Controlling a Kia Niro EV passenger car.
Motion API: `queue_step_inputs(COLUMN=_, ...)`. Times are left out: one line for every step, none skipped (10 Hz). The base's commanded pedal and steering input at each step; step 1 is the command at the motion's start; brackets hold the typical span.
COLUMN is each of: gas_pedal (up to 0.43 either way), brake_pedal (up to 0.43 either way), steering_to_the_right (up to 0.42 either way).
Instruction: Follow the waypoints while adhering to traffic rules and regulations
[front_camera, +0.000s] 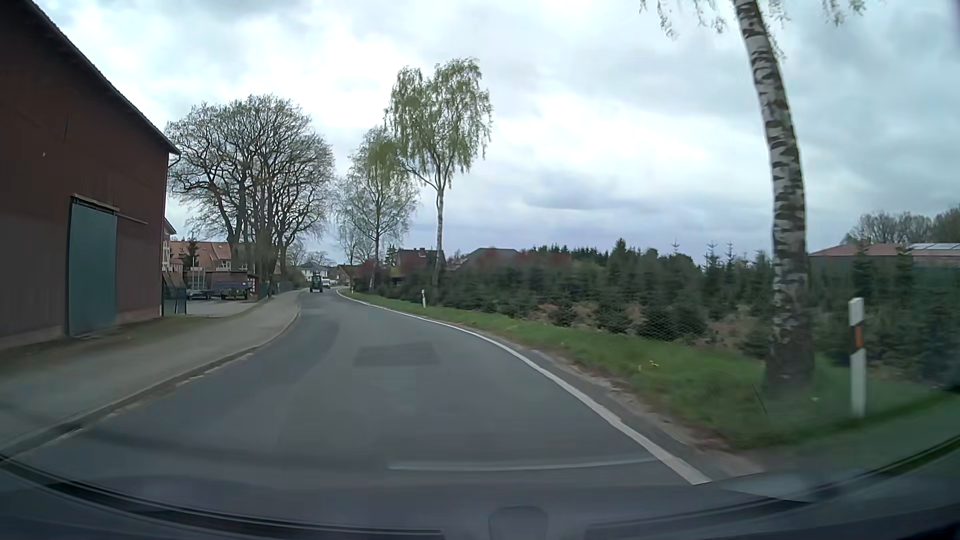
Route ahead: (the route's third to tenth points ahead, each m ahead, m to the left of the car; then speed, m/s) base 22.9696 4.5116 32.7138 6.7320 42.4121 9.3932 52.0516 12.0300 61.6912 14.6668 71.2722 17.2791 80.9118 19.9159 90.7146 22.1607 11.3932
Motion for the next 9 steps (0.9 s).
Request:
queue_step_inputs(gas_pedal=0.028, brake_pedal=0.0, steering_to_the_right=-0.052)
queue_step_inputs(gas_pedal=0.028, brake_pedal=0.0, steering_to_the_right=-0.05)
queue_step_inputs(gas_pedal=0.028, brake_pedal=0.0, steering_to_the_right=-0.048)
queue_step_inputs(gas_pedal=0.028, brake_pedal=0.0, steering_to_the_right=-0.045)
queue_step_inputs(gas_pedal=0.028, brake_pedal=0.0, steering_to_the_right=-0.044)
queue_step_inputs(gas_pedal=0.028, brake_pedal=0.0, steering_to_the_right=-0.042)
queue_step_inputs(gas_pedal=0.039, brake_pedal=0.0, steering_to_the_right=-0.041)
queue_step_inputs(gas_pedal=0.039, brake_pedal=0.0, steering_to_the_right=-0.041)
queue_step_inputs(gas_pedal=0.047, brake_pedal=0.0, steering_to_the_right=-0.041)
